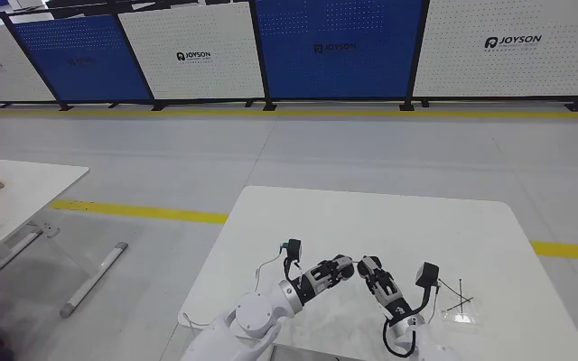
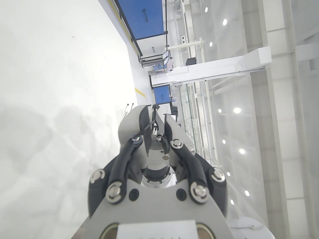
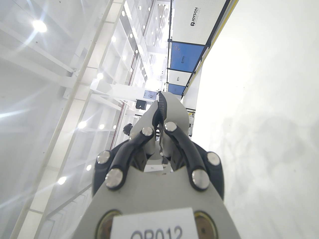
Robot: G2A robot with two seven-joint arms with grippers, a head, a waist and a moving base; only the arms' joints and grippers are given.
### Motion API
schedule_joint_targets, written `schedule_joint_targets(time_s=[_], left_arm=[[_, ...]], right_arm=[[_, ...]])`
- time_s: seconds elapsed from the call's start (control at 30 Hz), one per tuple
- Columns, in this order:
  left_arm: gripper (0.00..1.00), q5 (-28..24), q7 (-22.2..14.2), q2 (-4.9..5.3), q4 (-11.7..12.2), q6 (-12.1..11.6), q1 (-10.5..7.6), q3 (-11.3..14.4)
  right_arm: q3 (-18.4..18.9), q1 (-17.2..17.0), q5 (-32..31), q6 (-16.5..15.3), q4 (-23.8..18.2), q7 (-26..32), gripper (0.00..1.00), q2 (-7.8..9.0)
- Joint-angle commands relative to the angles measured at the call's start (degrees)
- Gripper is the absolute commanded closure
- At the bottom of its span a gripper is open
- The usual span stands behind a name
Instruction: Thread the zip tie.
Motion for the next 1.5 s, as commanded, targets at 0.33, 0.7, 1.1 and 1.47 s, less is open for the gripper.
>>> schedule_joint_targets(time_s=[0.33,0.7,1.1,1.47], left_arm=[[1.0,0.75,0.1,0.04,-0.24,-0.03,0.09,0.16],[1.0,1.39,-1.0,0.67,-2.64,1.71,1.4,-1.86],[1.0,1.32,-5.23,1.46,-4.06,4.08,2.97,-3.77],[1.0,1.32,-5.23,1.46,-4.06,4.08,2.97,-3.77]], right_arm=[[0.08,-0.08,0.09,0.26,-0.13,-0.25,0.25,-0.05],[7.15,-5.01,4.05,-3.24,-2.65,0.69,0.0,0.74],[12.11,-9.23,7.65,-8.01,-3.91,3.29,0.0,1.4],[13.89,-9.07,13.11,-5.16,-4.11,10.08,0.0,1.8]])
